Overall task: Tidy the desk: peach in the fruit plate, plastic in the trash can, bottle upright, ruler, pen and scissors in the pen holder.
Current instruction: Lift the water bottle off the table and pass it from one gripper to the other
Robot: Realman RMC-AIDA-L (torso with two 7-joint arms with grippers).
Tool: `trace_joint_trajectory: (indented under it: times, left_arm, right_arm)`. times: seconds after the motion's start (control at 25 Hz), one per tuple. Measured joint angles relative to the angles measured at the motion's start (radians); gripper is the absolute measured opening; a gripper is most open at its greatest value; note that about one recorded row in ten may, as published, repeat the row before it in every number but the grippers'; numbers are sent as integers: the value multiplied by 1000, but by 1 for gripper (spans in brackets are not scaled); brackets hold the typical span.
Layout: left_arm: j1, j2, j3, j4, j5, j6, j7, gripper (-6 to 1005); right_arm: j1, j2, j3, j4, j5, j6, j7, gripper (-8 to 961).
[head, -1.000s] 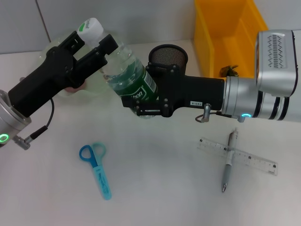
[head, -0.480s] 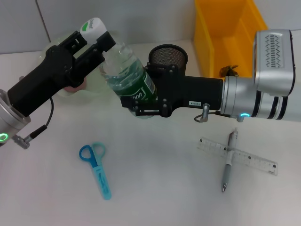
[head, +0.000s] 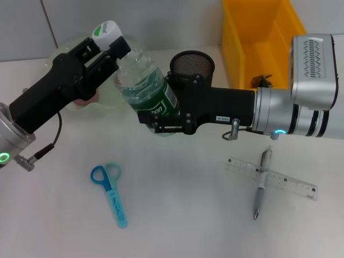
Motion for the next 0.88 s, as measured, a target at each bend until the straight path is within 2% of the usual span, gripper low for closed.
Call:
trace_joint_trajectory:
  times: [0.88]
  left_arm:
    - [5,1,5,0,0,2,-2,503]
  right_arm:
    - [0,2,-18,0,6,-2,6,777]
